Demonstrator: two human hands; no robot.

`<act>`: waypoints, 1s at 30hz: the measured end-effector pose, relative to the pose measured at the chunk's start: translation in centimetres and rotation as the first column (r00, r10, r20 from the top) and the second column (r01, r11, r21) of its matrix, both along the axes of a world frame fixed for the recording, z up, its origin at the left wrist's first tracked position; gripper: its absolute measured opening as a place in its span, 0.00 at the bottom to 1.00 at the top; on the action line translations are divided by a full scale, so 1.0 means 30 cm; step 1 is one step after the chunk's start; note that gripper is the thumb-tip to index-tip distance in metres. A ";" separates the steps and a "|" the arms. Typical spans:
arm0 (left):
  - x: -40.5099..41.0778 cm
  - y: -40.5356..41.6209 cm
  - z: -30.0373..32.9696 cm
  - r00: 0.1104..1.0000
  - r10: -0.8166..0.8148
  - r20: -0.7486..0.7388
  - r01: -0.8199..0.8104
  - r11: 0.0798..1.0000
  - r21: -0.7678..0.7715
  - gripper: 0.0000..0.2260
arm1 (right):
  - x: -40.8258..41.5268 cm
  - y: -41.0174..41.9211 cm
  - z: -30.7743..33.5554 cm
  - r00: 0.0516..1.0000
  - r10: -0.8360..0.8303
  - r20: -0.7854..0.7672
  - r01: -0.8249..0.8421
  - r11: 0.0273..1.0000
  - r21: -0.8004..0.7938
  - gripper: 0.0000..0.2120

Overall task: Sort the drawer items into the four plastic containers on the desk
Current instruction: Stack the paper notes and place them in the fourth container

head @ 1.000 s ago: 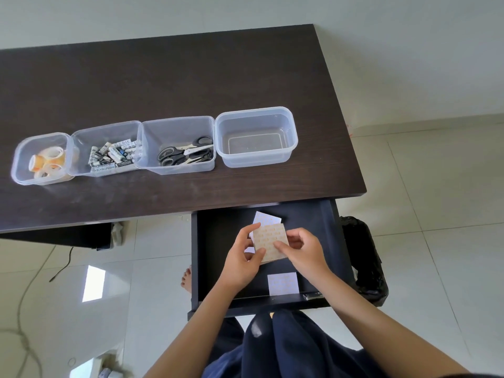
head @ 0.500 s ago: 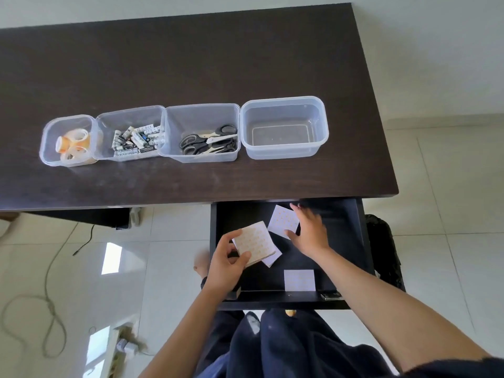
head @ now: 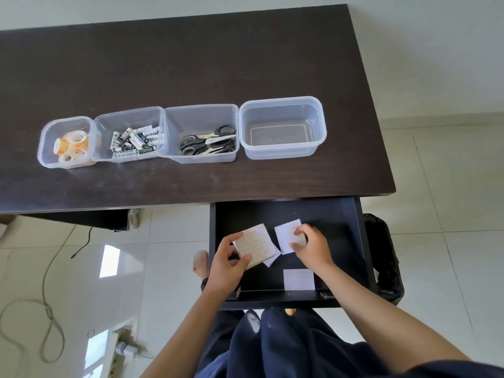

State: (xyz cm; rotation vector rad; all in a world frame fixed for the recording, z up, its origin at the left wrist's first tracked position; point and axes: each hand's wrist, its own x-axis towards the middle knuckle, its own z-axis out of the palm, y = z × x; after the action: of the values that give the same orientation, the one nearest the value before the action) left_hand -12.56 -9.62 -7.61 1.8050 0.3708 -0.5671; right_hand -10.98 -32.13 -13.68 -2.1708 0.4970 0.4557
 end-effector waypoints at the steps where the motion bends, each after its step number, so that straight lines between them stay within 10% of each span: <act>1: 0.000 -0.008 0.001 1.000 -0.003 0.000 0.003 1.000 -0.001 0.20 | -0.010 -0.011 0.010 1.000 -0.003 0.018 0.003 1.000 0.008 0.10; 14: 0.027 -0.112 0.051 0.996 -0.076 0.043 0.080 0.991 -0.105 0.24 | -0.059 -0.079 0.345 0.940 -0.249 0.233 0.142 0.907 0.397 0.14; 30: 0.049 -0.159 0.141 0.975 -0.132 0.178 0.170 0.960 -0.221 0.25 | -0.066 0.012 0.338 0.948 -0.101 0.301 -0.001 0.947 0.322 0.19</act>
State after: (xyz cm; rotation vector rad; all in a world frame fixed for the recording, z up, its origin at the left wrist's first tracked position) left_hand -11.08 -14.39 -3.39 1.6440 0.0506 -0.5419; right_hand -12.96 -31.77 -3.55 -1.8651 0.2787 0.1412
